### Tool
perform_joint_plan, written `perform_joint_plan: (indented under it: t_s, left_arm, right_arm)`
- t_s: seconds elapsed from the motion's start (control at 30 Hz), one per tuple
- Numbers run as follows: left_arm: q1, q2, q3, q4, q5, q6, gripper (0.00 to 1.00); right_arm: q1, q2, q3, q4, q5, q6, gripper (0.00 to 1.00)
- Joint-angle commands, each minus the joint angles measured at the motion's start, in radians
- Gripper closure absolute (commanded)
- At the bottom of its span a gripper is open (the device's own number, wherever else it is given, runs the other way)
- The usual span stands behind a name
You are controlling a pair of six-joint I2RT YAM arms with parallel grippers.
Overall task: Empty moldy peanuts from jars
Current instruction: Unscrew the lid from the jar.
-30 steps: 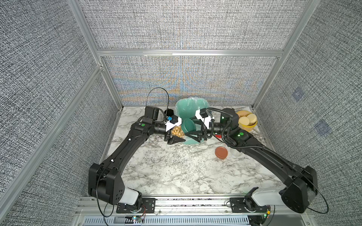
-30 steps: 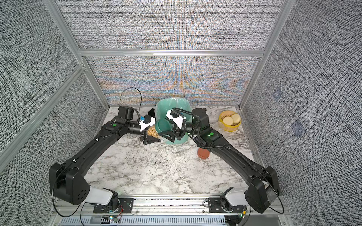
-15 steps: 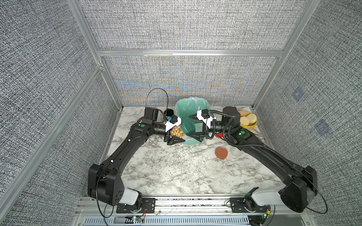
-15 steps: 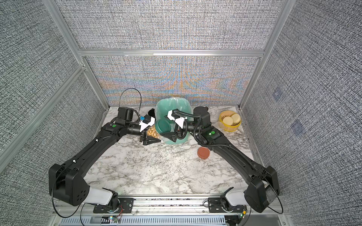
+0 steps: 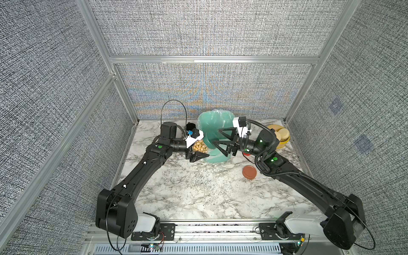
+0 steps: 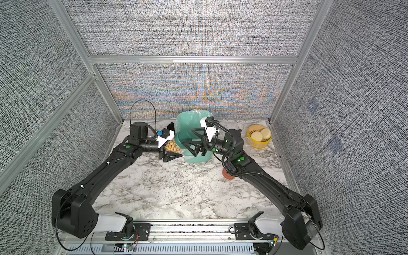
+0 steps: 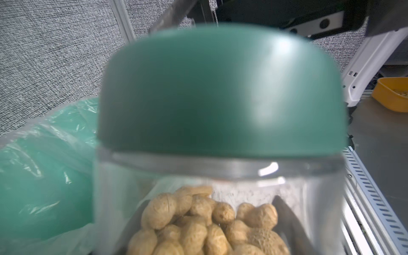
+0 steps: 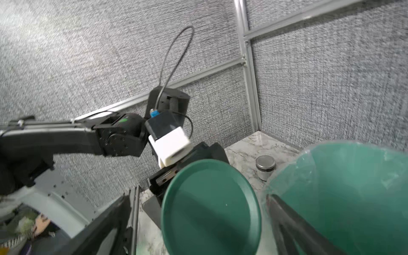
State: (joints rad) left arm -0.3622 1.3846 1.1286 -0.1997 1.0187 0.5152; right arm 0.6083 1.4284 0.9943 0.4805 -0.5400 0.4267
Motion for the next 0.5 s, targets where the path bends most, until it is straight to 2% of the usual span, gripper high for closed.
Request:
perform_joint_plan:
  t_s: [0.0,0.2,0.47]
  left_arm:
    - [0.002,-0.016,-0.005,0.122,-0.015,-0.041,1.00]
    - [0.002,-0.018,-0.013,0.134,-0.022,-0.048,1.00]
    - [0.002,-0.020,-0.016,0.133,-0.035,-0.048,1.00]
  right_arm:
    - [0.033,-0.001,-0.013,0.062,0.154,0.168,0.02]
    - [0.082,0.031,-0.002,0.037,0.218,0.167,0.02]
    - [0.091,0.059,0.034,-0.052,0.255,0.127,0.02]
